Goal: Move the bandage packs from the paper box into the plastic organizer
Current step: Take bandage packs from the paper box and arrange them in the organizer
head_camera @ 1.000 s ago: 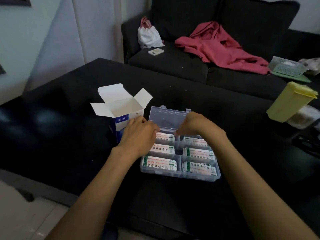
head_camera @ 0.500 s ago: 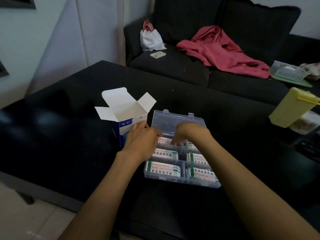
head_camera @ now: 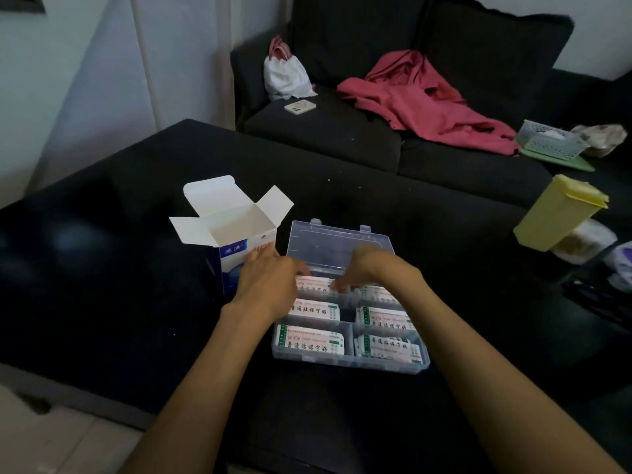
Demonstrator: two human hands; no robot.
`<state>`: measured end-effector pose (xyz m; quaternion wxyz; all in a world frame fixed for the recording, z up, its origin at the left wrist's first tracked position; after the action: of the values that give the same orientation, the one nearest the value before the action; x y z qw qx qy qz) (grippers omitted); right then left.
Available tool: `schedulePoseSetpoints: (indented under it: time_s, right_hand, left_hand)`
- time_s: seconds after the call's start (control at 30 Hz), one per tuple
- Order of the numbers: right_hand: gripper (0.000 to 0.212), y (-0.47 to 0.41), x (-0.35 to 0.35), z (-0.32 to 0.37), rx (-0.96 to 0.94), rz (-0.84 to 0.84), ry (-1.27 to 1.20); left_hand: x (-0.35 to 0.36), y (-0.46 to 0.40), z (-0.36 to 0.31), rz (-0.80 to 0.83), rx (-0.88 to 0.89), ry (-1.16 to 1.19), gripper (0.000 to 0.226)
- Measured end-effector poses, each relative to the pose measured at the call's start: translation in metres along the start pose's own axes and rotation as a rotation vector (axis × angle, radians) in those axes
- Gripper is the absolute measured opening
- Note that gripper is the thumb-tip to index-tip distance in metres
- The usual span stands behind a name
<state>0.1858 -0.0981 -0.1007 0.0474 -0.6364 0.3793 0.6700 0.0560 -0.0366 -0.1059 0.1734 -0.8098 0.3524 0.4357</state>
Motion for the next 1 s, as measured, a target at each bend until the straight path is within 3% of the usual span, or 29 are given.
schedulePoseSetpoints:
  time_s: [0.13, 0.2, 0.37, 0.5, 0.6, 0.7, 0.77, 0.87, 1.0]
  right_hand:
    - [0.050, 0.004, -0.025, -0.007, 0.094, -0.214, 0.032]
    - [0.055, 0.005, -0.027, -0.008, 0.094, -0.216, 0.025]
    - [0.036, 0.001, -0.011, 0.002, 0.027, -0.116, 0.039]
    - [0.040, 0.002, -0.014, 0.000, 0.047, -0.148, 0.021]
    - [0.044, 0.023, -0.024, -0.022, 0.082, -0.189, -0.080]
    - [0.023, 0.059, -0.013, -0.049, 0.038, -0.179, -0.159]
    - [0.011, 0.081, 0.002, -0.062, 0.001, -0.196, -0.190]
    - [0.004, 0.094, 0.022, -0.066, -0.113, -0.240, -0.165]
    - [0.015, 0.100, 0.039, -0.065, -0.242, -0.374, -0.025]
  left_hand:
    - [0.001, -0.001, 0.001, -0.011, 0.024, 0.022, 0.033]
    - [0.001, -0.001, 0.001, -0.017, 0.027, 0.025, 0.032]
    - [0.000, -0.002, 0.002, -0.042, 0.031, 0.031, 0.033]
    - [-0.004, 0.000, 0.001, -0.061, 0.031, 0.038, 0.031]
    - [-0.025, 0.010, -0.013, -0.219, 0.116, 0.023, 0.022]
    - [-0.040, 0.030, -0.041, -0.364, 0.207, 0.133, 0.017]
    - [-0.026, 0.042, -0.062, -0.230, 0.268, 0.205, 0.014]
    - [0.004, 0.061, -0.084, -0.015, 0.349, 0.094, 0.018]
    - [0.016, 0.078, -0.095, 0.015, 0.424, -0.109, 0.027]
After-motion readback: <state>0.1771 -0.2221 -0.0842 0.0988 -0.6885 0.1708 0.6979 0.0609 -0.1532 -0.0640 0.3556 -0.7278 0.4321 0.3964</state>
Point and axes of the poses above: each hand's wrist, its own y-axis away from the middle knuckle, its own x-axis out of the palm, z = x × y, the point moved 8 cm from there along -y, towards the middle knuckle, and after that the axes turned 15 degrees about y, right-handed, at the moved point
